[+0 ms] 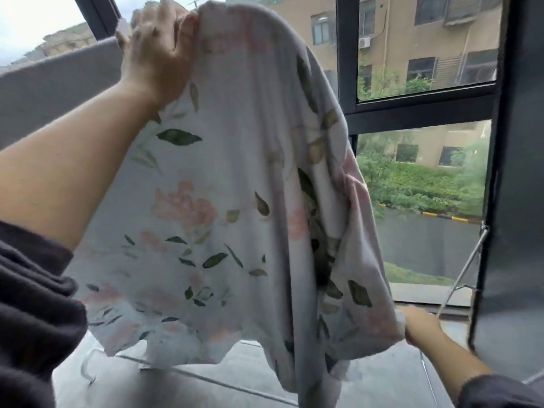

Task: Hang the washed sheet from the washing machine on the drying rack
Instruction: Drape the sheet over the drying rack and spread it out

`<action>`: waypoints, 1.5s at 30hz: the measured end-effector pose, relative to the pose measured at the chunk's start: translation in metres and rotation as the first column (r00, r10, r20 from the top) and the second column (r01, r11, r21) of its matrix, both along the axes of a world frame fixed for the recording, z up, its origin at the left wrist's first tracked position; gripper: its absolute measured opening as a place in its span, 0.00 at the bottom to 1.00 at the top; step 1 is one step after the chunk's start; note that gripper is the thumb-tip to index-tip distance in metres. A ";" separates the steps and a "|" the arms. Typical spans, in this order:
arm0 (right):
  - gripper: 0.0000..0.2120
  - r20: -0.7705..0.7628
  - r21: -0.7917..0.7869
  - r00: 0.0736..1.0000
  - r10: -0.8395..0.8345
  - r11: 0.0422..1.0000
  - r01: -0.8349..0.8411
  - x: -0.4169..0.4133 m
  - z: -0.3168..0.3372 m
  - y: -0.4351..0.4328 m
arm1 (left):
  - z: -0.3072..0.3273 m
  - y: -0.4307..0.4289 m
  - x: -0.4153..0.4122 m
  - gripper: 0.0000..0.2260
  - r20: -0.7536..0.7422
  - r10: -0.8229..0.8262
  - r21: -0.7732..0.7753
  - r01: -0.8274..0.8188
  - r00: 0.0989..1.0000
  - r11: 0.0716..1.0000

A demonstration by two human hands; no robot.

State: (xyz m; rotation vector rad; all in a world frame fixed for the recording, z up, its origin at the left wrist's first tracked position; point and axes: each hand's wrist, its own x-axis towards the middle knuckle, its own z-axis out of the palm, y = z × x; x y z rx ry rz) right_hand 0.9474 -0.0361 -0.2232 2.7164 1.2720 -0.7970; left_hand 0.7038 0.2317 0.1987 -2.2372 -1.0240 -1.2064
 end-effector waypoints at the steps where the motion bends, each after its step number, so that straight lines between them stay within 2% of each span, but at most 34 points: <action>1: 0.12 0.039 -0.058 0.999 0.014 0.998 -0.012 0.001 -0.005 -0.003 | 0.000 0.003 -0.001 0.23 0.007 0.001 0.001 -0.001 1.000 1.000; 3: 0.15 0.061 -0.106 0.998 0.028 0.994 -0.021 0.001 -0.005 -0.007 | 0.000 0.008 -0.003 0.23 0.007 0.000 0.023 0.000 1.000 1.000; 6: 0.11 0.037 -0.125 0.999 -0.001 0.992 0.005 0.003 -0.005 -0.002 | 0.001 0.011 -0.006 0.18 0.022 0.016 0.005 -0.016 1.000 1.000; 9: 0.12 0.040 -0.084 0.999 -0.033 0.996 0.036 0.001 -0.005 0.003 | 0.000 0.017 -0.014 0.22 0.064 0.020 -0.015 -0.019 0.998 1.000; 12: 0.13 0.035 -0.046 0.999 0.013 0.999 -0.012 -0.002 -0.001 0.009 | -0.002 0.017 -0.018 0.26 0.079 0.014 -0.007 -0.014 0.997 1.000; 17: 0.19 -0.121 -0.025 0.979 0.162 0.986 -0.166 -0.008 0.021 0.029 | -0.004 0.015 -0.008 0.24 0.087 0.069 -0.008 -0.068 0.994 0.998; 20: 0.22 -0.163 0.107 0.981 0.106 0.990 -0.089 -0.019 0.054 0.046 | -0.010 0.013 -0.010 0.24 0.089 0.020 -0.016 -0.018 0.996 1.000; 22: 0.22 -0.131 0.227 0.988 0.080 0.973 -0.049 -0.026 0.072 0.056 | -0.021 0.010 -0.013 0.23 0.067 -0.036 -0.003 0.036 0.997 0.999; 25: 0.24 -0.100 0.320 0.993 0.059 0.947 -0.024 -0.051 0.087 0.059 | -0.048 0.001 -0.034 0.25 0.080 -0.154 0.008 0.154 0.985 0.988; 26: 0.24 -0.122 0.362 0.992 0.014 0.932 0.031 -0.063 0.087 0.059 | -0.063 0.000 -0.044 0.25 0.079 -0.189 -0.016 0.191 0.979 0.981; 28: 0.18 -0.241 0.452 0.959 -0.151 0.857 0.249 -0.084 0.086 0.060 | -0.101 -0.007 -0.064 0.25 0.060 -0.235 -0.148 0.242 0.970 0.959; 30: 0.16 -0.316 0.545 0.916 -0.248 0.743 0.389 -0.110 0.086 0.058 | -0.143 -0.014 -0.092 0.26 0.035 -0.266 -0.301 0.264 0.963 0.916; 34: 0.19 -0.387 0.751 0.865 -0.320 0.434 0.497 -0.184 0.094 0.056 | -0.219 -0.017 -0.170 0.24 -0.003 -0.309 -0.539 0.259 0.951 0.802; 35: 0.18 -0.362 0.777 0.863 -0.351 0.397 0.488 -0.223 0.097 0.066 | -0.235 -0.013 -0.210 0.22 0.013 -0.309 -0.584 0.258 0.951 0.769; 36: 0.19 -0.325 0.792 0.859 -0.395 0.382 0.475 -0.233 0.098 0.062 | -0.252 -0.020 -0.216 0.21 0.030 -0.318 -0.628 0.265 0.948 0.732; 39: 0.24 -0.284 0.805 0.875 -0.392 0.399 0.439 -0.337 0.101 0.089 | -0.301 -0.022 -0.306 0.18 0.044 -0.261 -0.749 0.205 0.964 0.630; 42: 0.29 -0.291 0.748 0.918 -0.270 0.534 0.394 -0.435 0.095 0.133 | -0.337 -0.011 -0.398 0.17 0.058 -0.123 -0.835 0.116 0.991 0.538; 45: 0.29 -0.320 0.698 0.944 -0.078 0.654 0.291 -0.505 0.084 0.190 | -0.353 0.014 -0.477 0.21 0.096 0.025 -0.891 0.075 0.995 0.448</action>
